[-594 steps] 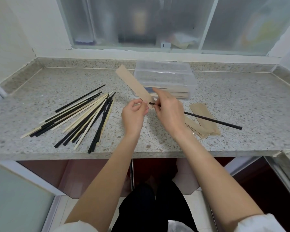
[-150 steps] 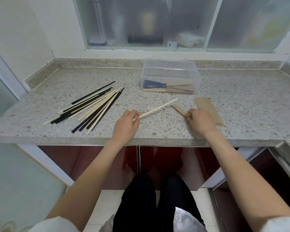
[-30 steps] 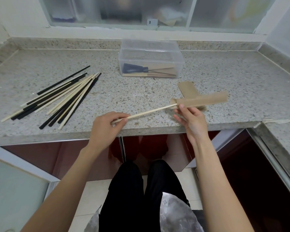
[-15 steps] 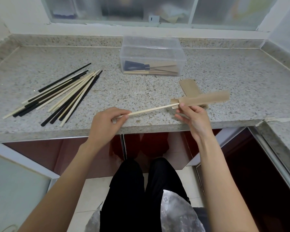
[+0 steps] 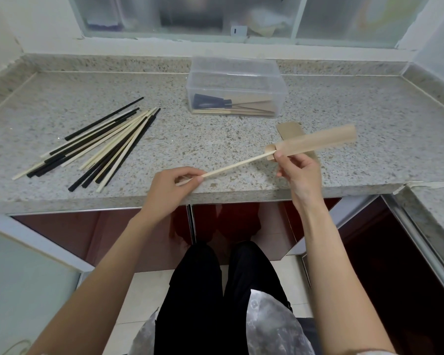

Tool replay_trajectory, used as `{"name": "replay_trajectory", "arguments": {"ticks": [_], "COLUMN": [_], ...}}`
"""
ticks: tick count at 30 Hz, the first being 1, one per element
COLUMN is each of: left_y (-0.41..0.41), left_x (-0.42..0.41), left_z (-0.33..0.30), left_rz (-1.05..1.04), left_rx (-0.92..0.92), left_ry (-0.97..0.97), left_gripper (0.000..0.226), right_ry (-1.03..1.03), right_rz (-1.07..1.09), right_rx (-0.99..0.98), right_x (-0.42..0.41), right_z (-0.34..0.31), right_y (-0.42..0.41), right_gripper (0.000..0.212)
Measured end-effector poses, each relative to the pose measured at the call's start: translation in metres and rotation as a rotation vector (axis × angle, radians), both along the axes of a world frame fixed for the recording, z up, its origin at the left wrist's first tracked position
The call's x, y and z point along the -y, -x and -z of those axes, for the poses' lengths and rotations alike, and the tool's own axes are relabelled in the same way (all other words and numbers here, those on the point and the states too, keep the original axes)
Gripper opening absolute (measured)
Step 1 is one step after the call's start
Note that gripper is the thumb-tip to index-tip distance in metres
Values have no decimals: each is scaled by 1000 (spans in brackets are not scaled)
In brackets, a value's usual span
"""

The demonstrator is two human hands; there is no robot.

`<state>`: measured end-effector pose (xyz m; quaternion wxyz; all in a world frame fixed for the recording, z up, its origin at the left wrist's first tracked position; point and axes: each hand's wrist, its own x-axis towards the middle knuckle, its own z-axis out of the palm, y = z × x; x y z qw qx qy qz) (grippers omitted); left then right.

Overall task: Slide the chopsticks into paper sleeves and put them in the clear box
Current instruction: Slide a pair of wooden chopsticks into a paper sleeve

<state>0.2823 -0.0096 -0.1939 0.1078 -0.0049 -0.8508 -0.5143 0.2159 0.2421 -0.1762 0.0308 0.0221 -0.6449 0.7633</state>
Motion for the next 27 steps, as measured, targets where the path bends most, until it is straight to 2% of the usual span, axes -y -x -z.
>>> {"name": "replay_trajectory", "arguments": {"ticks": [8,10,15,19,27], "left_y": [12,16,19,18,30], "left_x": [-3,-11,-20,-30,-41], "left_z": [-21,-24,-23,-22,-23], "left_rz": [57,55,-21,-58,-35], "left_rx": [-7,-37,-122,-197,-177], "left_ry": [70,110,179,220,197], "left_gripper": [11,12,10,9,9], "right_ry": [-216,-172,114,75,73], "right_rz": [-173,-204,-158,-54,-60], "right_rx": [-35,-13,106,107,121], "right_x": [4,14,19,24,50], "right_z": [-5,-6,-8,-4,1], "right_y": [5,3,5,7,-6], "right_gripper": [7,4,12,22,18]}}
